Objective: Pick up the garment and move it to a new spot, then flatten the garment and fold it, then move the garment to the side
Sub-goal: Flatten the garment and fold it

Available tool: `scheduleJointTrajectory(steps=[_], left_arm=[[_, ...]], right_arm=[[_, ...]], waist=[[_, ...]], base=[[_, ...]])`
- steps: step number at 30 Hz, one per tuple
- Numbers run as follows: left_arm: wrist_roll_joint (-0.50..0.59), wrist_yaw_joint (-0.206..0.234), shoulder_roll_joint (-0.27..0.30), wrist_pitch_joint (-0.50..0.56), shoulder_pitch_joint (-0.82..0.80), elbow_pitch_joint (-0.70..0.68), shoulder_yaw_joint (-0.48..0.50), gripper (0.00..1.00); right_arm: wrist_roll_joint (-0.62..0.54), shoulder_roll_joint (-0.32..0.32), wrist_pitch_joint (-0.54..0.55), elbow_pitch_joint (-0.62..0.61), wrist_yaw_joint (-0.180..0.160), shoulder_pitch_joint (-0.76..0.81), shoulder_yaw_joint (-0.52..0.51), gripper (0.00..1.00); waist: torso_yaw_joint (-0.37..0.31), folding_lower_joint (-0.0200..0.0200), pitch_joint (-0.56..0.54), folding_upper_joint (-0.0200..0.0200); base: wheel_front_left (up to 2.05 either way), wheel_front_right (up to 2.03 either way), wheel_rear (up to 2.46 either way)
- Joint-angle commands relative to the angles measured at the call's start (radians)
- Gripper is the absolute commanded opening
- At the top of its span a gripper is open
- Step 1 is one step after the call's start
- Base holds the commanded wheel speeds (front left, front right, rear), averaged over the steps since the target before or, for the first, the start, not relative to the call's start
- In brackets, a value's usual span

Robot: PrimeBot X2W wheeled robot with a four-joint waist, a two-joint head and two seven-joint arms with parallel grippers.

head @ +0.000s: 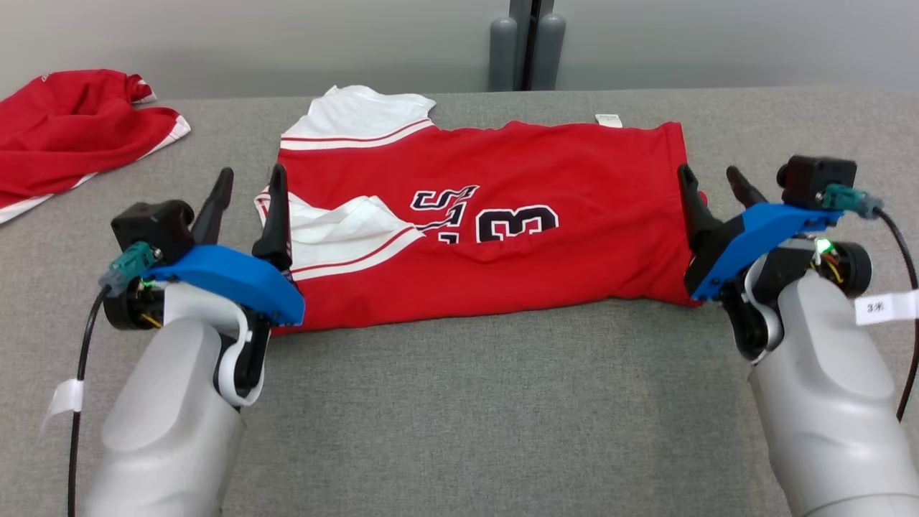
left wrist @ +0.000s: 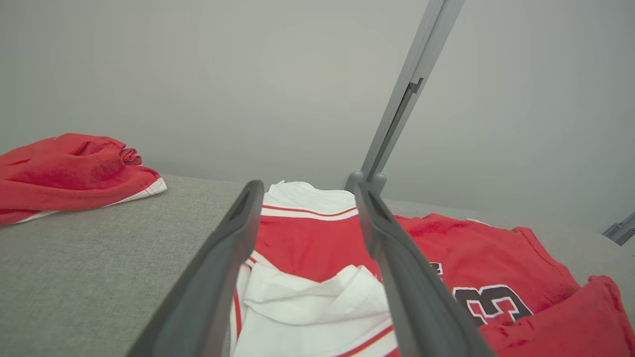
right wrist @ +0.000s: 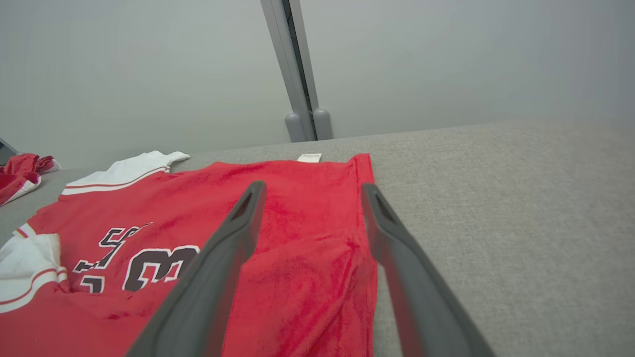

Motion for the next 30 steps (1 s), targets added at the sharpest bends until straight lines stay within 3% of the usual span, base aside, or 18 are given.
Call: scheduleJointTrajectory(steps=[1,6,14,22,28,29,30], left_arm=[[-0.004,0.007,0.013,0.026,0.043,-0.028,-0.005,1.0],[-0.016,0.046,0.04,0.152,0.165,-0.123,-0.033,1.0],[-0.057,0.168,0.097,0.384,0.331,-0.288,-0.023,1.0],[-0.107,0.251,0.123,0.478,0.372,-0.347,0.025,1.0],[-0.127,0.265,0.113,0.503,0.364,-0.343,0.032,1.0],[-0.129,0.266,0.11,0.502,0.362,-0.342,0.032,0.98],[-0.132,0.265,0.108,0.499,0.36,-0.341,0.034,0.53]], right_arm=[[-0.009,-0.006,-0.004,-0.023,0.0,0.047,0.01,1.0],[-0.018,-0.015,0.006,-0.122,0.0,0.168,0.032,1.0],[-0.04,-0.015,0.095,-0.359,0.0,0.351,0.049,1.0],[-0.044,-0.002,0.197,-0.562,0.0,0.447,0.05,1.0],[-0.043,0.007,0.237,-0.6,0.0,0.464,0.037,1.0],[-0.042,0.009,0.244,-0.596,0.0,0.464,0.033,1.0],[-0.045,0.01,0.248,-0.59,0.0,0.463,0.031,1.0]], waist=[[-0.001,0.0001,-0.013,0.0],[0.002,0.0001,-0.04,0.0],[-0.009,0.0001,-0.037,0.0],[-0.038,0.0001,0.001,0.0],[-0.052,0.0001,0.02,0.0],[-0.053,0.0001,0.023,0.0],[-0.053,0.0001,0.025,0.0]], base=[[0.0,0.0,0.0],[0.0,0.0,0.0],[0.0,0.0,0.0],[0.0,0.0,0.0],[0.0,0.0,0.0],[0.0,0.0,0.0],[0.0,0.0,0.0]])
